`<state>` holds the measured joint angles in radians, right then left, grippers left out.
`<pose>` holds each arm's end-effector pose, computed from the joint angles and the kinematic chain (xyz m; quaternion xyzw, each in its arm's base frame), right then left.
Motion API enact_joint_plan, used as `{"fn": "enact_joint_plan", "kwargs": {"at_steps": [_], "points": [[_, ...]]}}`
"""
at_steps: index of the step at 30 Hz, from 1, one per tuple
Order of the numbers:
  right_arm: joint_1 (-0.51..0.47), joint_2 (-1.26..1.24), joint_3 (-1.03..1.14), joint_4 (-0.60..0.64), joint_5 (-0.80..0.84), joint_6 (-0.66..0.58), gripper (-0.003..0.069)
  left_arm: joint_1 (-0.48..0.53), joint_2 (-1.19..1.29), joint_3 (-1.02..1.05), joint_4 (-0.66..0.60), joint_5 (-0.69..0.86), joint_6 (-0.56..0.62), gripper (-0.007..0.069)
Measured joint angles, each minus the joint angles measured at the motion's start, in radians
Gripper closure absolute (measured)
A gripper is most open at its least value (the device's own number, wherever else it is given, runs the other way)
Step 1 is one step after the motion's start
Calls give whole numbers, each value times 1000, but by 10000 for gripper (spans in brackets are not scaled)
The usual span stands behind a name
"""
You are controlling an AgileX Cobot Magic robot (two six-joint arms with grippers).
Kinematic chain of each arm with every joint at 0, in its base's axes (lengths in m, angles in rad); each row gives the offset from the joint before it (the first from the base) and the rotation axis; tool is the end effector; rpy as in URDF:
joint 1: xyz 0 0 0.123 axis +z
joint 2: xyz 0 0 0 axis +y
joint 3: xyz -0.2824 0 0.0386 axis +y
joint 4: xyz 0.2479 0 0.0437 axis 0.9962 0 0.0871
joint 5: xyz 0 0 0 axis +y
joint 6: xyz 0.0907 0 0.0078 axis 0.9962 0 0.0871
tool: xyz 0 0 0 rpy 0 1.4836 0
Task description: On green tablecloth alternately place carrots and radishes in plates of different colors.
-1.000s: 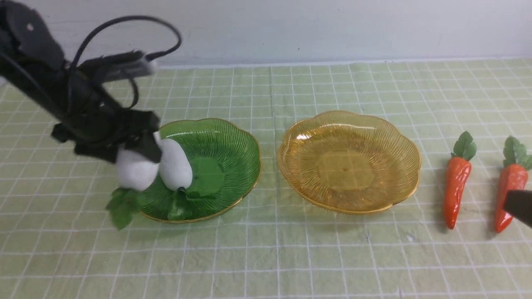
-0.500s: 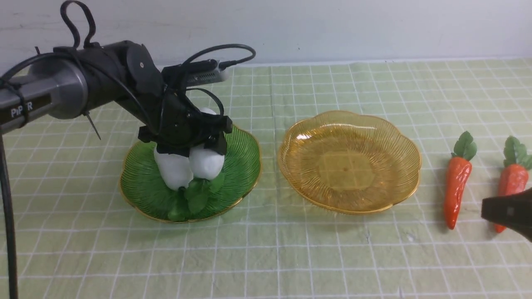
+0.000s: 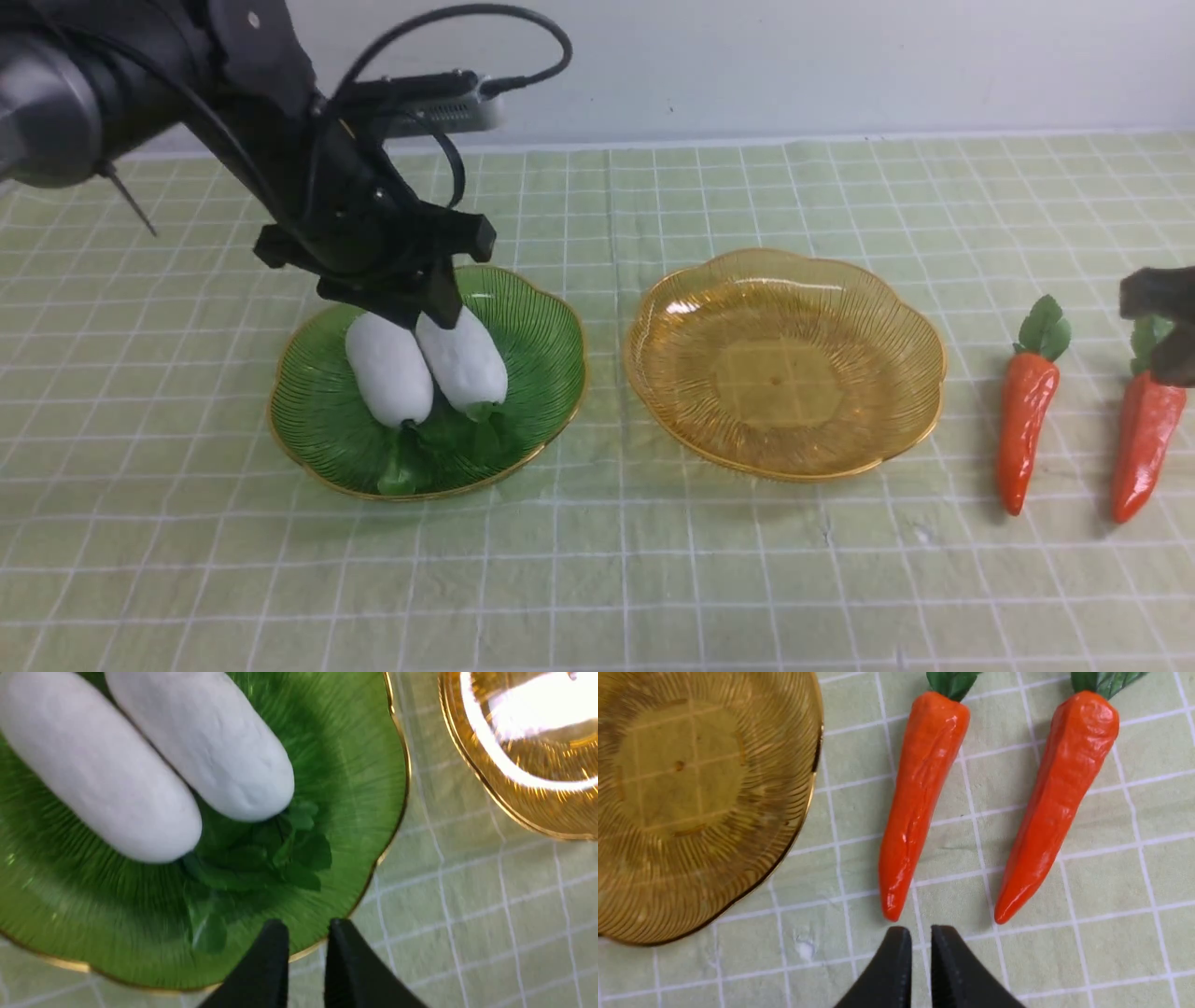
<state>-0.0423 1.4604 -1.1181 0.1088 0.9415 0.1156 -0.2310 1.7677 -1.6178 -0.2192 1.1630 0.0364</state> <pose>0.2888 -0.0042 0.2815 0.1006 0.9762 0.0559 0.1838 0.3614 -0.1037 0.3149 0.1053 0.9739 -0.1224 0.1595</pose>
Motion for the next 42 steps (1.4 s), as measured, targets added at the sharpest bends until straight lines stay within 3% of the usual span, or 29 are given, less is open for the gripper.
{"fn": "enact_joint_plan", "kwargs": {"at_steps": [1, 4, 7, 10, 14, 19, 21, 23, 25, 30, 33, 38, 42], "points": [[0, 7, -3, 0, -1, 0, 563, 0, -14, 1, 1, 9, 1, 567], [0, 117, -47, -4, -29, 5, 456, -7, -139, 49, 2, 27, 8, 622], [0, 193, -72, -7, -62, 5, 377, -14, -245, 123, 0, 25, 13, 631], [0, 300, -94, -7, -152, 5, 253, -18, -412, 249, -10, 7, 29, 632], [0, 419, -97, -7, -235, 5, 174, -18, -578, 405, -10, -28, 33, 632], [0, 495, -98, 7, -281, -6, 173, -18, -711, 523, -10, -47, 35, 632], [0, 500, -100, 22, -281, -36, 226, -18, -747, 552, -10, -44, 35, 632], [0, 500, -101, 30, -272, -55, 347, -18, -771, 573, -10, -42, 35, 632], [0, 492, -107, 30, -252, -59, 401, -18, -783, 584, -10, -41, 35, 632], [24, 378, -145, 118, -210, -83, 388, -18, -789, 589, -10, -41, 35, 632], [125, 327, -189, 275, -257, -147, 388, -18, -789, 589, -11, -41, 35, 632], [253, 413, -278, 402, -271, -252, 388, -18, -789, 589, -11, -41, 35, 632], [285, 517, -367, 436, -202, -262, 371, -18, -789, 589, -3, -41, 35, 632]]}}
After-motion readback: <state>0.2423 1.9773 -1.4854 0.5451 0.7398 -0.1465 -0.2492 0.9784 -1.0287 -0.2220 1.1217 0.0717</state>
